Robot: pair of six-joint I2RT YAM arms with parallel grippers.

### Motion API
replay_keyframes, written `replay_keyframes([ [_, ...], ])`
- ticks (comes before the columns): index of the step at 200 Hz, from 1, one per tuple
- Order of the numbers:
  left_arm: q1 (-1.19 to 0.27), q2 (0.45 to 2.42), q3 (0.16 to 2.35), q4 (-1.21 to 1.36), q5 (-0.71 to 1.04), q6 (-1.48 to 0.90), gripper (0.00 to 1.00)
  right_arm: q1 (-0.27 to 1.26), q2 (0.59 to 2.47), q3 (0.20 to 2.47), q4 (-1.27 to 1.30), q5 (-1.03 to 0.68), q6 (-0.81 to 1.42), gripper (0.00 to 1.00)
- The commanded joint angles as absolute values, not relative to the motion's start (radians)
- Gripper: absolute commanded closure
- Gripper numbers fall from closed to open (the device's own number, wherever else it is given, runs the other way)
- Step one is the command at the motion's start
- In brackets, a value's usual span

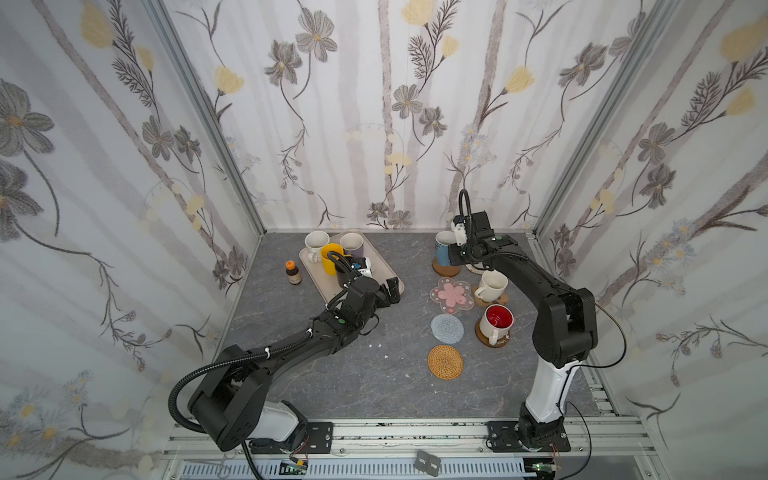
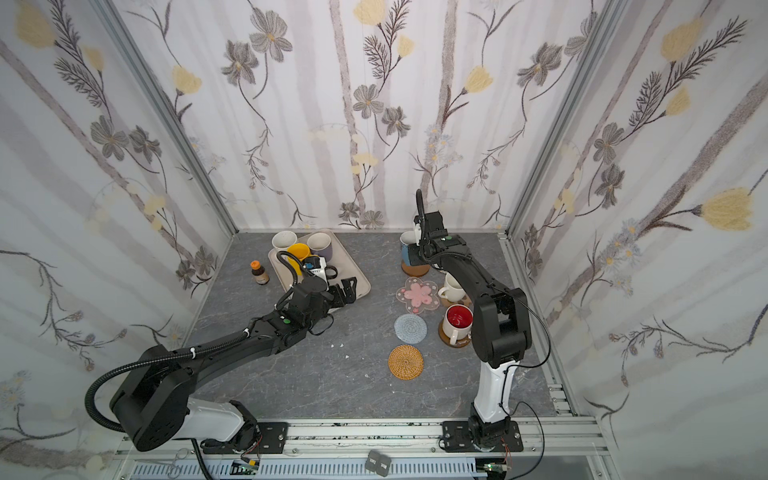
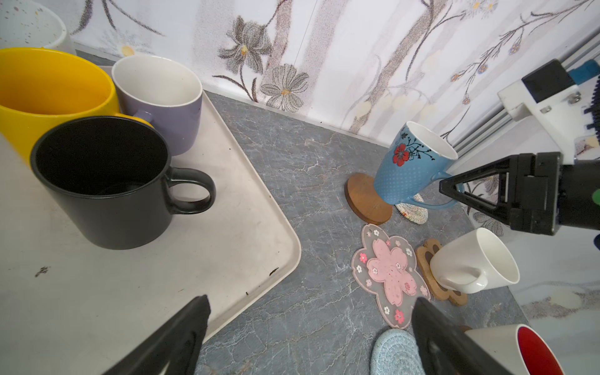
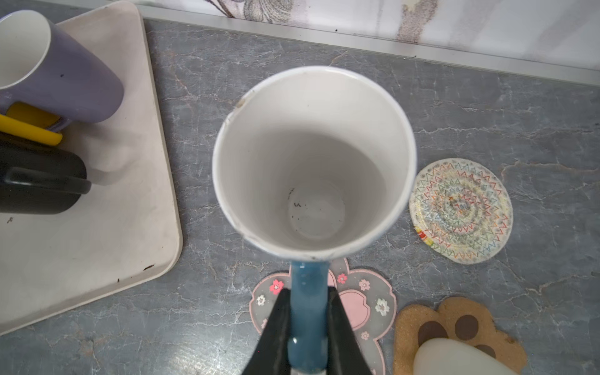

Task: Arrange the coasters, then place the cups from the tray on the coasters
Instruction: 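Carry the blue floral mug with the right gripper to the woven multicolour coaster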

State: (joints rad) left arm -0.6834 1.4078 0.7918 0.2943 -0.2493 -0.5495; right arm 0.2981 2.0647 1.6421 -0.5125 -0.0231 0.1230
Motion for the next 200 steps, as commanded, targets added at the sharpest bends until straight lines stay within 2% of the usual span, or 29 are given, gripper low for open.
replay_keyframes([
  [1, -0.680, 1.422, 0.796, 0.361, -0.238, -0.548, 0.00, 0.272, 2.048, 1.642, -0.410, 0.094, 0.238, 1.00],
  [74, -0.677, 1.449, 0.770, 0.409, -0.218, -0.548, 0.00, 0.185, 2.060, 1.654, -0.375, 0.163, 0.370, 1.00],
  [149, -0.672, 1.471, 0.760, 0.427, -0.207, -0.533, 0.00, 0.174, 2.145, 1.703, -0.387, 0.314, 0.465, 1.00],
  [200, -0.665, 1.488, 0.756, 0.437, -0.183, -0.533, 0.00, 0.167, 2.182, 1.713, -0.370, 0.322, 0.525, 1.00],
])
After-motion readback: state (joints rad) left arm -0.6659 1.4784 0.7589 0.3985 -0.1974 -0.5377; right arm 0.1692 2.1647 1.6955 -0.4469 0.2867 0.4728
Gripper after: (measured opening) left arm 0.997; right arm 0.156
